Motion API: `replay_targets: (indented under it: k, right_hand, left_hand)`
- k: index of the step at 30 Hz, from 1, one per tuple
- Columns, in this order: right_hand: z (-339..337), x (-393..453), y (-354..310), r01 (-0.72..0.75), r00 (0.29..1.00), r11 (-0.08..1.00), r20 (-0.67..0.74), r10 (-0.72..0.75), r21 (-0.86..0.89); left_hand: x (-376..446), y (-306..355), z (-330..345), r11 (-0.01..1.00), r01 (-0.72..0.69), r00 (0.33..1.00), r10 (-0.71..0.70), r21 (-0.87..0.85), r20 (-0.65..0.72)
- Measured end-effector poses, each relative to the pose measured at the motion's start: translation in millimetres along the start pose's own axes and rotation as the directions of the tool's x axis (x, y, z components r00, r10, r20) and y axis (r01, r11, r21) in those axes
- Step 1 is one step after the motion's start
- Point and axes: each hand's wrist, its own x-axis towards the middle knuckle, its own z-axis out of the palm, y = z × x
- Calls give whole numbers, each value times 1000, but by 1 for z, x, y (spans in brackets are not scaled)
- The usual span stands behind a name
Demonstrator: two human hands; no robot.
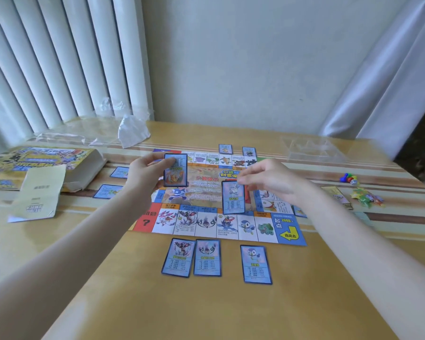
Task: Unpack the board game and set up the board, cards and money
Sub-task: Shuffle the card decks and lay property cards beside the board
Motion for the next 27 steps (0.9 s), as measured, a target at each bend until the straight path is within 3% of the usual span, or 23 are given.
replay_targets:
  k: [10,15,21,27]
  right_hand:
    - [47,6,-33,57,994,997,96,-52,-53]
    - [69,16,-41,74,990,997,126,-69,-31]
    - [92,24,-45,32,997,992,71,-41,125]
    - [98,25,-48,18,991,986,125,-39,167]
  left_hand:
    - [-3,8,-34,997,-76,997,75,24,22]
    - [1,8,-57,981,-139,990,137,137,23]
    - [2,6,-77,984,-119,993,116,136,24]
    - [2,5,-80,988,-77,997,73,138,30]
